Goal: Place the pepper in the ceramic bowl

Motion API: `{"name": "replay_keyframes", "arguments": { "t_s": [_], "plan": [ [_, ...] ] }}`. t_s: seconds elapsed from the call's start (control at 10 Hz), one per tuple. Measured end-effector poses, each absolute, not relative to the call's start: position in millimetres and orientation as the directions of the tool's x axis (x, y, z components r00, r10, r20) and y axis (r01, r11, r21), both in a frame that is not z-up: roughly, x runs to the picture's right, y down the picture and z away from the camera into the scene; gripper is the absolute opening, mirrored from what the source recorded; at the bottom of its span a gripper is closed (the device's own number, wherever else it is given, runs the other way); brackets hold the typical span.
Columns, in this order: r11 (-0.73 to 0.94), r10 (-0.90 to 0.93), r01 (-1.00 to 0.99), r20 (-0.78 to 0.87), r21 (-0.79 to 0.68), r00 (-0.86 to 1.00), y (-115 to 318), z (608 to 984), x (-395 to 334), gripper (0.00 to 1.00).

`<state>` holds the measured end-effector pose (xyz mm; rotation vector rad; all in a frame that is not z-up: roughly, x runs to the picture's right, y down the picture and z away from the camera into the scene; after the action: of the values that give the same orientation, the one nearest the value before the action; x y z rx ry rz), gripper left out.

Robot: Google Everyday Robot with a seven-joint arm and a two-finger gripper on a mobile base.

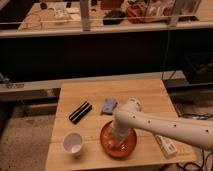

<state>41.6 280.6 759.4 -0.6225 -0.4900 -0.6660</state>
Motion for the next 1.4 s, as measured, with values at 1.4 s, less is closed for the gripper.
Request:
{"name": "replay_keyframes", "arguments": {
  "t_s": [1.4],
  "plan": [
    [0.618,-0.434,0.702,0.592,-0.353,0.679,259,759,51,0.80]
  ]
}}
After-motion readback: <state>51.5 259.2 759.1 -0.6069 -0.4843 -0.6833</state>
